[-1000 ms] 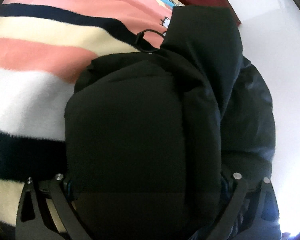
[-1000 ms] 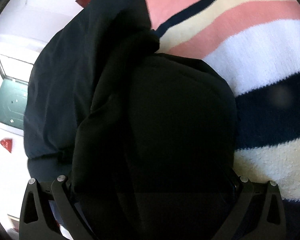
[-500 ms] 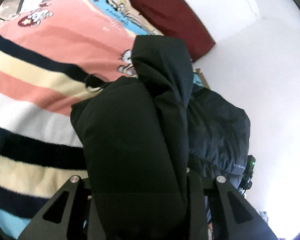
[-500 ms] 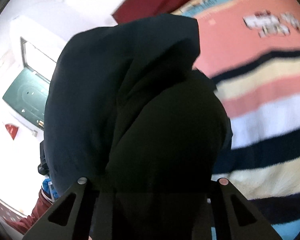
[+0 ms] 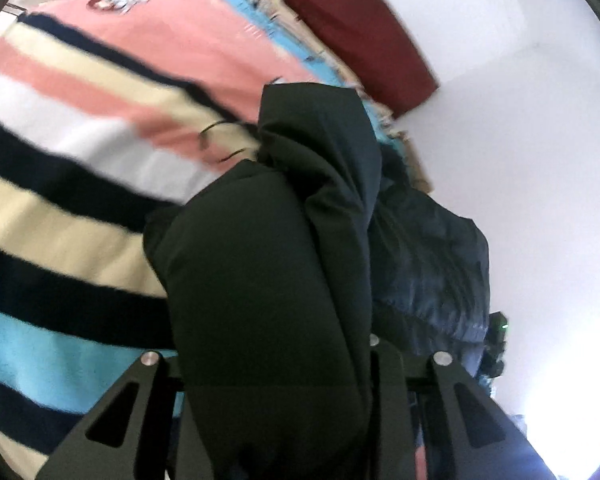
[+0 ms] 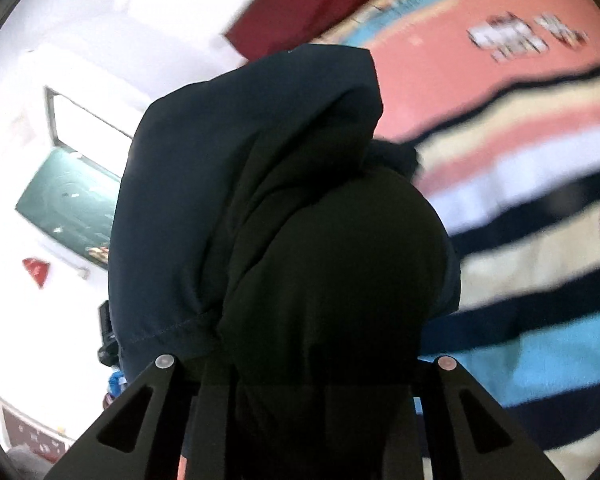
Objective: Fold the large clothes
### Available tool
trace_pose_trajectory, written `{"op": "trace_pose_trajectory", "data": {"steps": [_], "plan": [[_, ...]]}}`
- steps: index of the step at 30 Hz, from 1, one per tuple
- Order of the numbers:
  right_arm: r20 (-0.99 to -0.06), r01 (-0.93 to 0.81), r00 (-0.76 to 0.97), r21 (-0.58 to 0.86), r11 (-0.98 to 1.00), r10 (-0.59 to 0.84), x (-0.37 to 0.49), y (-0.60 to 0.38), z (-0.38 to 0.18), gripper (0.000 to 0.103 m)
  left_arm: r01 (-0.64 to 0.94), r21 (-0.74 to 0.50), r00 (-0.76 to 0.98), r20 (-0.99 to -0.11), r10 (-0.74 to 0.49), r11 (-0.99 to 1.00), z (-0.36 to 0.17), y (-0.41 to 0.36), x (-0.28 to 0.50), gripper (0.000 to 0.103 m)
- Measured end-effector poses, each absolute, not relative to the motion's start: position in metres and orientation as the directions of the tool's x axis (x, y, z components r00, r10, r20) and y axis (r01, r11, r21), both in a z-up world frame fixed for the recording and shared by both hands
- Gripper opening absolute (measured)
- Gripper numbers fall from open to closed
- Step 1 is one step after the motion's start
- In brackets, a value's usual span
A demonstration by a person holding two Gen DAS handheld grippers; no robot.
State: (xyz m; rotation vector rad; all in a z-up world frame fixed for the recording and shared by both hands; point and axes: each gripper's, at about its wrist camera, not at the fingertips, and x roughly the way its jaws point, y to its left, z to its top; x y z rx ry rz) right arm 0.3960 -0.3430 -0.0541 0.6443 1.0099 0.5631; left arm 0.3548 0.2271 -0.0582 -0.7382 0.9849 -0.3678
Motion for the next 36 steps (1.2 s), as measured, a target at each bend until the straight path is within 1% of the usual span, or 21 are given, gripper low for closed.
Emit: {"op": "trace_pose_trajectory", "data": {"steps": [1,2,3,4,6,9,11,12,13,14,15,22,23,24,25,26,29,32,34,35,36], "plan": [[-0.611,-0.095,0.413,0.709,0.699,0.676,0.398,-0.344,-0.069,0.027,-0.053,-0.703,0.518,-0.627,-0.582,0.710,-0.064,0.230,0.358,0.030],[-0.642,-0.062,0.412,0.688,0.723,0.646,0.400,-0.346,-0.080,0.033,-0.060,-0.712,0.519,-0.622,-0.587,0.700,-0.069,0.235,0.358,0.035],[-0.661,-0.031,0.420,0.675,0.737,0.622,0.400,-0.349,-0.087,0.043,-0.065,-0.725,0.520,-0.611,-0.597,0.685,-0.073,0.241,0.359,0.038],[-0.676,-0.009,0.426,0.662,0.749,0.602,0.402,-0.353,-0.091,0.047,-0.067,-0.737,0.519,-0.602,-0.607,0.672,-0.075,0.245,0.360,0.039],[-0.712,0.013,0.433,0.618,0.786,0.553,0.403,-0.357,-0.095,0.063,-0.071,-0.747,0.513,-0.595,-0.619,0.661,-0.073,0.250,0.357,0.043],[-0.745,0.009,0.430,0.568,0.823,0.510,0.393,-0.354,-0.087,0.069,-0.072,-0.763,0.513,-0.581,-0.632,0.643,-0.069,0.255,0.355,0.044],[-0.758,-0.003,0.435,0.539,0.842,0.486,0.390,-0.350,-0.080,0.071,-0.079,-0.753,0.507,-0.595,-0.624,0.654,-0.067,0.257,0.354,0.045],[-0.761,-0.010,0.436,0.529,0.849,0.480,0.390,-0.350,-0.079,0.075,-0.080,-0.750,0.504,-0.599,-0.622,0.657,-0.064,0.257,0.352,0.046],[-0.767,-0.012,0.443,0.513,0.858,0.465,0.390,-0.350,-0.079,0.085,-0.080,-0.747,0.501,-0.603,-0.622,0.660,-0.063,0.257,0.348,0.046],[-0.767,-0.013,0.450,0.506,0.862,0.457,0.383,-0.352,-0.076,0.092,-0.075,-0.744,0.502,-0.603,-0.620,0.664,-0.060,0.256,0.346,0.047],[-0.759,-0.012,0.461,0.512,0.859,0.459,0.382,-0.358,-0.075,0.096,-0.070,-0.742,0.504,-0.603,-0.618,0.666,-0.057,0.256,0.344,0.048],[-0.721,0.038,0.565,0.508,0.860,0.401,0.366,-0.384,-0.053,0.099,-0.058,-0.752,0.569,-0.566,-0.597,0.657,-0.053,0.258,0.332,0.054],[-0.718,0.040,0.577,0.501,0.864,0.390,0.358,-0.385,-0.050,0.100,-0.059,-0.760,0.584,-0.552,-0.595,0.647,-0.052,0.258,0.329,0.057],[-0.721,0.042,0.580,0.491,0.870,0.379,0.355,-0.383,-0.047,0.100,-0.060,-0.777,0.599,-0.530,-0.600,0.627,-0.052,0.261,0.325,0.063],[-0.731,0.040,0.581,0.466,0.884,0.359,0.346,-0.381,-0.044,0.100,-0.062,-0.808,0.617,-0.492,-0.614,0.586,-0.052,0.265,0.322,0.066],[-0.739,0.031,0.580,0.440,0.898,0.342,0.338,-0.378,-0.042,0.100,-0.074,-0.861,0.643,-0.427,-0.636,0.503,-0.057,0.274,0.318,0.069],[-0.747,0.012,0.581,0.405,0.914,0.323,0.320,-0.369,-0.040,0.101,-0.124,-0.920,0.696,-0.349,-0.628,0.373,-0.070,0.292,0.312,0.071],[-0.749,-0.011,0.584,0.379,0.925,0.313,0.305,-0.355,-0.038,0.101,-0.136,-0.896,0.713,-0.385,-0.586,0.423,-0.068,0.291,0.305,0.071],[-0.748,-0.030,0.588,0.360,0.932,0.308,0.301,-0.343,-0.041,0.101,-0.139,-0.830,0.737,-0.451,-0.503,0.540,-0.055,0.285,0.297,0.071],[-0.743,-0.041,0.596,0.351,0.936,0.305,0.297,-0.338,-0.041,0.101,-0.136,-0.783,0.767,-0.471,-0.435,0.606,-0.044,0.283,0.289,0.071],[-0.738,-0.048,0.603,0.345,0.937,0.303,0.293,-0.334,-0.041,0.101,-0.131,-0.766,0.786,-0.467,-0.405,0.629,-0.037,0.283,0.283,0.071]]}}
